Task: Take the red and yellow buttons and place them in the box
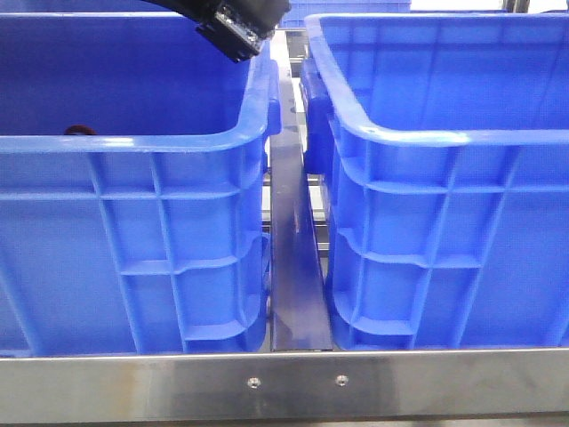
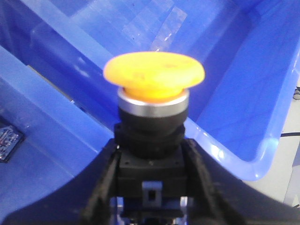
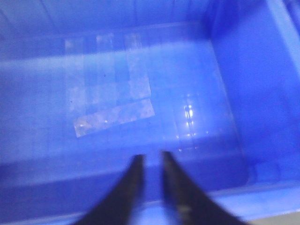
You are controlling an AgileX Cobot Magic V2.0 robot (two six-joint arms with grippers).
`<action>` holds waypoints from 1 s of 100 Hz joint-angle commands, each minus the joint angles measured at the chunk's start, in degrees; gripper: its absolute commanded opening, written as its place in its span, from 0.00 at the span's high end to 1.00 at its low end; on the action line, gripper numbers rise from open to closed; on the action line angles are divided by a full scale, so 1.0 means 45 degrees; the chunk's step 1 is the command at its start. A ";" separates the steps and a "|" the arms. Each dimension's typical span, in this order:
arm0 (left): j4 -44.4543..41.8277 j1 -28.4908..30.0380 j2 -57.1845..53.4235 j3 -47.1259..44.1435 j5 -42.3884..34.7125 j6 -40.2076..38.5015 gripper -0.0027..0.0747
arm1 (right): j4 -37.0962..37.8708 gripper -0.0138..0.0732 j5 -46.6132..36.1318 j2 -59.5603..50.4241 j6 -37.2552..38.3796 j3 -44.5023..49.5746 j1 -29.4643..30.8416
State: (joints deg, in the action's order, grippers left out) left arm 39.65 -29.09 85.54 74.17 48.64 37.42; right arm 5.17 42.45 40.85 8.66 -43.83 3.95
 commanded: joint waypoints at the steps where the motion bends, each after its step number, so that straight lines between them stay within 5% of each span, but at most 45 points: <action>1: 0.0670 -0.0117 -0.0508 0.0303 -0.0440 0.0062 0.85 | -0.0010 0.42 -0.0451 0.0635 0.0009 -0.0748 -0.0010; 13: 0.0670 -0.0117 -0.0508 0.0303 -0.0440 0.0062 0.85 | -0.0022 0.18 -0.0396 0.1144 0.0009 -0.0930 -0.0010; 45: 0.0670 -0.0117 -0.0508 0.0303 -0.0440 0.0062 0.85 | -0.1875 0.18 -0.0380 0.1801 -0.0270 -0.1367 -0.0010; 100: 0.0670 -0.0117 -0.0508 0.0303 -0.0494 0.0062 0.85 | -1.6757 0.18 0.2595 0.5497 -0.8047 -0.3217 -0.0080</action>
State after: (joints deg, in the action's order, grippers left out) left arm 39.65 -29.09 85.54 74.17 48.62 37.56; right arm -57.75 52.66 63.67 -21.14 -55.65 3.92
